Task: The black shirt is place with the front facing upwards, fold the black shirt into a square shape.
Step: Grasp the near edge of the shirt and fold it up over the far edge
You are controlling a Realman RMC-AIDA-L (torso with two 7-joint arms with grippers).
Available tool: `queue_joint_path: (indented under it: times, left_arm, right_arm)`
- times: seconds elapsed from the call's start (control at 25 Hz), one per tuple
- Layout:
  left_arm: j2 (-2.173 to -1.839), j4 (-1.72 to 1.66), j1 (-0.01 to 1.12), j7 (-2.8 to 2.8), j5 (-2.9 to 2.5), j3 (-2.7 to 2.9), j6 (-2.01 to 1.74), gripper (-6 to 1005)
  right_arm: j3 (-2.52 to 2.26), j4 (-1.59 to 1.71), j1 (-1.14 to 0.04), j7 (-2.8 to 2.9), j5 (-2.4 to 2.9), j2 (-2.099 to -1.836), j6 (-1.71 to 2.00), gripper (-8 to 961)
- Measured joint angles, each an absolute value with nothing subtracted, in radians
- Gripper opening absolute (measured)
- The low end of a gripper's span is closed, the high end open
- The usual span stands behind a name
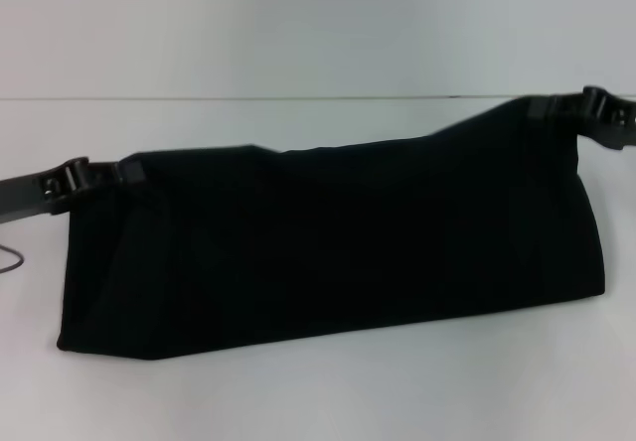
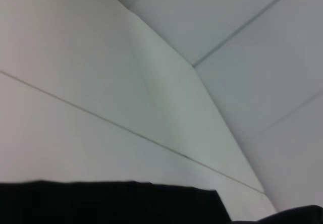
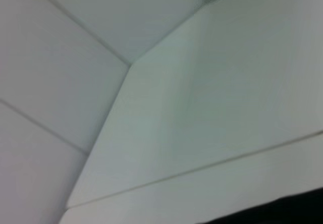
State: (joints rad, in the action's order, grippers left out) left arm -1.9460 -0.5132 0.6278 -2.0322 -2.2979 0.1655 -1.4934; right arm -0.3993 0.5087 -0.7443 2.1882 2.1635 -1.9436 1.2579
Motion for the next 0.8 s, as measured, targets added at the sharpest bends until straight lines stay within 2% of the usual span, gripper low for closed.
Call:
queue_joint_path:
  times: [0.16, 0.56, 0.8]
  left_arm:
    - [-1.97, -0.512, 0.654, -2.022, -2.297, 0.17, -1.389, 27]
    - [-2.044, -0.514, 0.706, -1.977, -2.264, 0.172, -1.122, 28]
    - [-2.059, -0.513, 0.713, -1.961, -2.234, 0.18, -1.06, 72]
  right_arm:
    - [-0.405, 0.504, -0.758, 2.148, 2.158, -1.963, 1.164, 84]
    - [-0.407, 0.481, -0.799, 2.026, 2.142, -2.053, 0.882, 85]
    - [-0.415, 0.455, -0.816, 1.981, 2.107, -2.062, 0.8, 85]
